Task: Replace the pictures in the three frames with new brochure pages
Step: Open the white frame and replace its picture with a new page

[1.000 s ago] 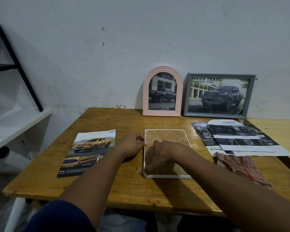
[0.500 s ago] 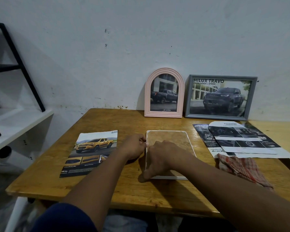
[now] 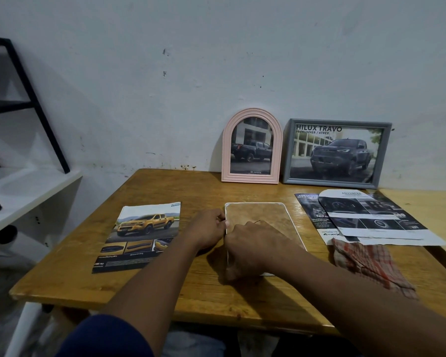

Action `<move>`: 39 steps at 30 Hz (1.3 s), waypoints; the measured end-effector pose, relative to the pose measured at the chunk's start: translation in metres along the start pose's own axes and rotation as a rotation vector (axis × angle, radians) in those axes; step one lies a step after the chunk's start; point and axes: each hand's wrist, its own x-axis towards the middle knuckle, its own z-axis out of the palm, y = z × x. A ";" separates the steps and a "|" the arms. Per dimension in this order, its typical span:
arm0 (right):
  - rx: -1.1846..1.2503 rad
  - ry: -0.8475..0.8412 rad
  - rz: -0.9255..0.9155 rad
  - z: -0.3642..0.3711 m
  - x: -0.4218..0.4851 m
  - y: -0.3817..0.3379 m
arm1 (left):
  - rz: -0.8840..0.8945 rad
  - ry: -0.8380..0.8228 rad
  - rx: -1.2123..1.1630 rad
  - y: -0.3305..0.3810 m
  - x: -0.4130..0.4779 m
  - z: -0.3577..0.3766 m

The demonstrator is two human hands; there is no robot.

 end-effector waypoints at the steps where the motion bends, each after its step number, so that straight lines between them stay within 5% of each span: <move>1: -0.010 0.000 -0.005 0.000 -0.001 -0.001 | 0.000 0.002 0.006 0.000 0.000 0.000; 15: 0.035 0.152 -0.010 0.018 -0.012 0.020 | 0.017 0.007 0.050 -0.006 0.003 0.010; 26: -0.078 0.519 -0.031 0.081 -0.017 0.023 | 0.063 0.095 0.228 -0.013 -0.007 0.023; 39: -0.083 0.581 0.041 0.089 -0.020 0.023 | 0.125 0.132 0.413 -0.011 -0.014 0.025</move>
